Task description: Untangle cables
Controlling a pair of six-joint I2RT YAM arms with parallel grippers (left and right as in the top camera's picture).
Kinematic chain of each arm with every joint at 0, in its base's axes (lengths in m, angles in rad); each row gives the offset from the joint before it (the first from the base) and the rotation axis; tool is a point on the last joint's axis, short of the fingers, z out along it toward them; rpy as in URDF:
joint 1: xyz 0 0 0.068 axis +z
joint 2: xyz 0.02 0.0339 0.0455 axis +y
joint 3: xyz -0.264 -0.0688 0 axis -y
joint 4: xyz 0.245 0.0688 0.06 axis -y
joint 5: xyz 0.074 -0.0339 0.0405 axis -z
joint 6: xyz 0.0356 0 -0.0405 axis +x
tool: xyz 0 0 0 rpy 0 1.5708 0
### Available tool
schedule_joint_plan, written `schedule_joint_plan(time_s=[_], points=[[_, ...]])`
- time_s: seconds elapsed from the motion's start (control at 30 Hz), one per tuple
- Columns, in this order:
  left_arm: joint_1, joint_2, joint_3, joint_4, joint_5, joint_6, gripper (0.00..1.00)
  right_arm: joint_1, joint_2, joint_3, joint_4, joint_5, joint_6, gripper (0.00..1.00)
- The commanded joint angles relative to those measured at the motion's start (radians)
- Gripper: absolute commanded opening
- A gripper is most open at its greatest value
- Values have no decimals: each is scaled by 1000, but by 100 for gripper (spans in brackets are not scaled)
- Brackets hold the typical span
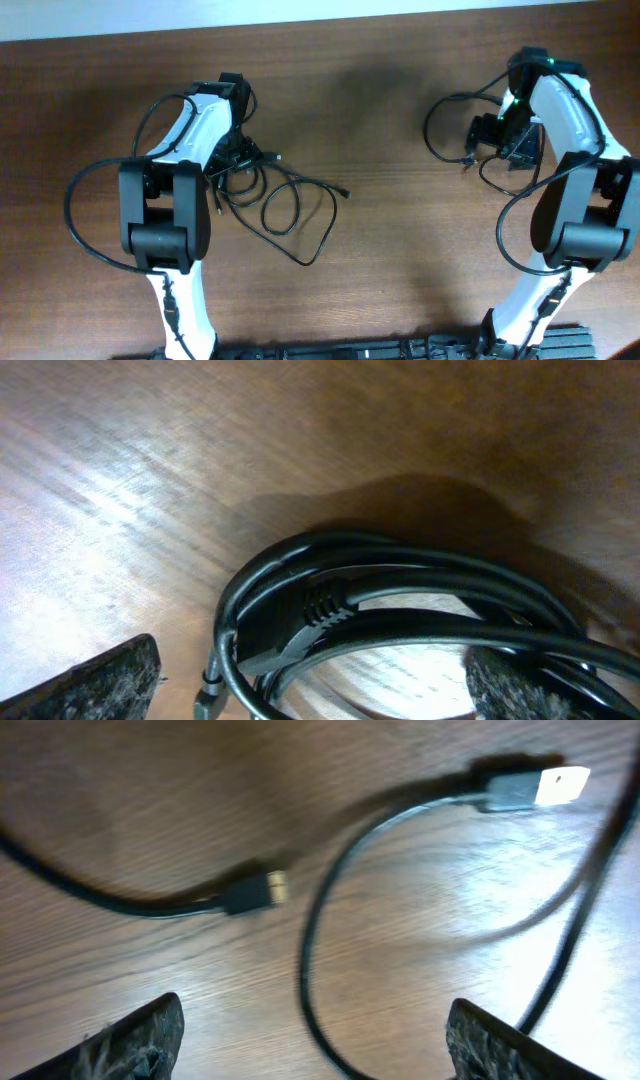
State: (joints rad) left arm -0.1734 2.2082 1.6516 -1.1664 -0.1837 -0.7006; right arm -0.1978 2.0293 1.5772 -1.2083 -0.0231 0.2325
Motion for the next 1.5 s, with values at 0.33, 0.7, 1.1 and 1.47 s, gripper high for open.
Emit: schedule_joint_plan(time_s=[0.33,0.7,1.1,1.47], points=[[-10,86,-41,58,50,-3,99,36,-60,48,111,-68,-41,4],[-10,86,-41,59,50,-3,99,154,-55,12,-14,171,24,79],[-10,86,-41,82,49,-3,99,92,-57,-243,74,26,-138,4],[-10,86,-41,82,50,-3,99,196,-91,-45,253,-56,-265,4]])
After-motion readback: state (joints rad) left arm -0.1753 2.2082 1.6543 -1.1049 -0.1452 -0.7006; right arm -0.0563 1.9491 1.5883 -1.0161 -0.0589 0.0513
